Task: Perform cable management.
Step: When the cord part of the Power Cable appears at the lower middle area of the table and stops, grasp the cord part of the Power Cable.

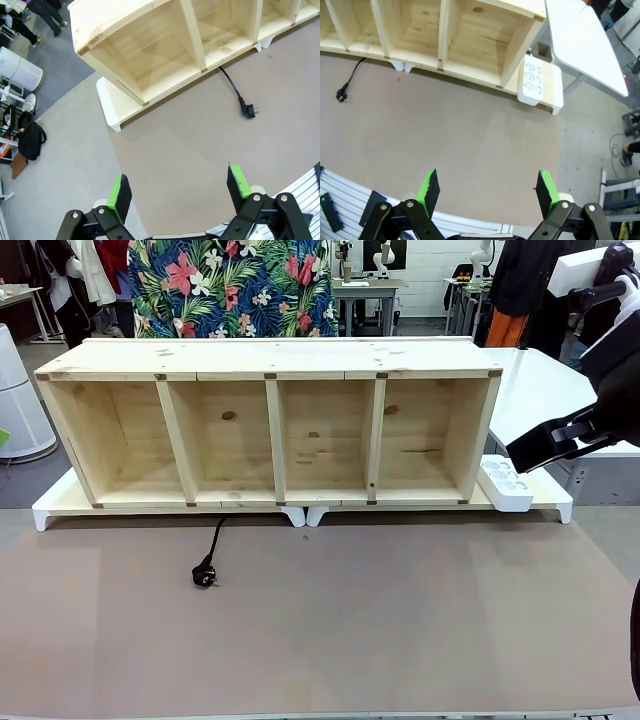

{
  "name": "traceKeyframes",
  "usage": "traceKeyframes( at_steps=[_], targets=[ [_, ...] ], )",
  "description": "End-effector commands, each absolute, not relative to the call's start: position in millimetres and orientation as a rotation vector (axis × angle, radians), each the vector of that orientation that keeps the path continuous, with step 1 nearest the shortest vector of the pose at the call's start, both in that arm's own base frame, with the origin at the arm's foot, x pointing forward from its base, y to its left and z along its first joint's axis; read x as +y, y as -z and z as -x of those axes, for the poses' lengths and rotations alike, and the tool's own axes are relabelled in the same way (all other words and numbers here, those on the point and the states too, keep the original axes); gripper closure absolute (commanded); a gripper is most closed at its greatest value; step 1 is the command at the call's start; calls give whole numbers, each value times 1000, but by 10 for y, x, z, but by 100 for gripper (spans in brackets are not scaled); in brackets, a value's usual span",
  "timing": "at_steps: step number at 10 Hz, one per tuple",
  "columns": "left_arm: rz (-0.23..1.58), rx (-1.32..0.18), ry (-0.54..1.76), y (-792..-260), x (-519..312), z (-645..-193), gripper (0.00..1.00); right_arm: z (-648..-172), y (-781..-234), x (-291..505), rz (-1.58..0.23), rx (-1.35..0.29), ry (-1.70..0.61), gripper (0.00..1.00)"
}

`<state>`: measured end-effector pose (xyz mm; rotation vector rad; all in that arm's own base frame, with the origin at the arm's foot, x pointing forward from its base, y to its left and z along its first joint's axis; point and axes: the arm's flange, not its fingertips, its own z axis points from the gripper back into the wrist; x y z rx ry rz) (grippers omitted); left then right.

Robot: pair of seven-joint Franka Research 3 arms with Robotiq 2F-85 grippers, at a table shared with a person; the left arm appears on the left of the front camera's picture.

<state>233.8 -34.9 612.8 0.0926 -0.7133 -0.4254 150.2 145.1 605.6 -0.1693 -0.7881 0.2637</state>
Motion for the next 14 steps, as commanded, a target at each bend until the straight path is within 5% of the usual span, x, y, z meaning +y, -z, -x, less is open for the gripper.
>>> traceKeyframes(
  at_steps=[1, 14],
  targets=[
    [-91, -718, 420, -6136, -333, -2337, 0, -1499, -6056, 1451, 171, -788, -272, 0],
    [-91, -718, 420, -6136, -333, -2337, 0, -1499, -6056, 1451, 171, -788, -272, 0]
  ],
)
